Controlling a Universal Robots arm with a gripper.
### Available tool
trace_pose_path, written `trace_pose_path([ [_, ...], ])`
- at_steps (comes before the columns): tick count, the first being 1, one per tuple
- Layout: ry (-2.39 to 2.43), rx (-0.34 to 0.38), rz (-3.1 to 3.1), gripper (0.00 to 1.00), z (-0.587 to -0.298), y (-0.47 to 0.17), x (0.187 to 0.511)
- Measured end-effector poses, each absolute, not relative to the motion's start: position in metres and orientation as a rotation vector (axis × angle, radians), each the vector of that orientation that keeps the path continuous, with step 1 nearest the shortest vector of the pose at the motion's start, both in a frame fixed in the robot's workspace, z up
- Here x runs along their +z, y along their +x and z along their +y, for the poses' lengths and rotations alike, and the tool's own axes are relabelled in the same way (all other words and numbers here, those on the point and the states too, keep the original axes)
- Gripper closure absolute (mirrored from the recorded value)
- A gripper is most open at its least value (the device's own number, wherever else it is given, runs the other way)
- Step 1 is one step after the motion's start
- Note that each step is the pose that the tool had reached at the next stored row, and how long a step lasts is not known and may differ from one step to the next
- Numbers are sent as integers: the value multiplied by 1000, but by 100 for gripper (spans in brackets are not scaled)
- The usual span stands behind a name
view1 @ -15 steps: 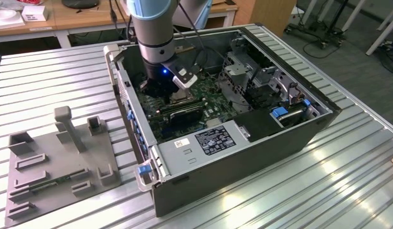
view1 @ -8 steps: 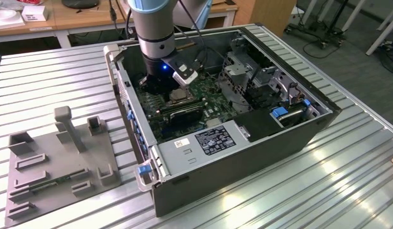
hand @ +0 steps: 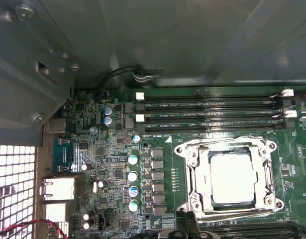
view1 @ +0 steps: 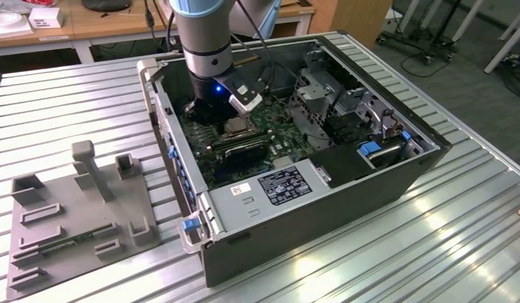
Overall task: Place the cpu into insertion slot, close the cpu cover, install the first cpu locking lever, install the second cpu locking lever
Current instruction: 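Install the second cpu locking lever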
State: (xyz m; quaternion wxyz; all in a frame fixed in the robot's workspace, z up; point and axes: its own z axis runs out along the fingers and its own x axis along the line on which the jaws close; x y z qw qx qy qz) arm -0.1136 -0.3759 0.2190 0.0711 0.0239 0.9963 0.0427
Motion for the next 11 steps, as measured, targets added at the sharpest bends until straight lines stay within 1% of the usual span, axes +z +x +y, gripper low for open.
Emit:
trace_pose_path([
  [11,75,129,3026,90,-376,-112,219],
])
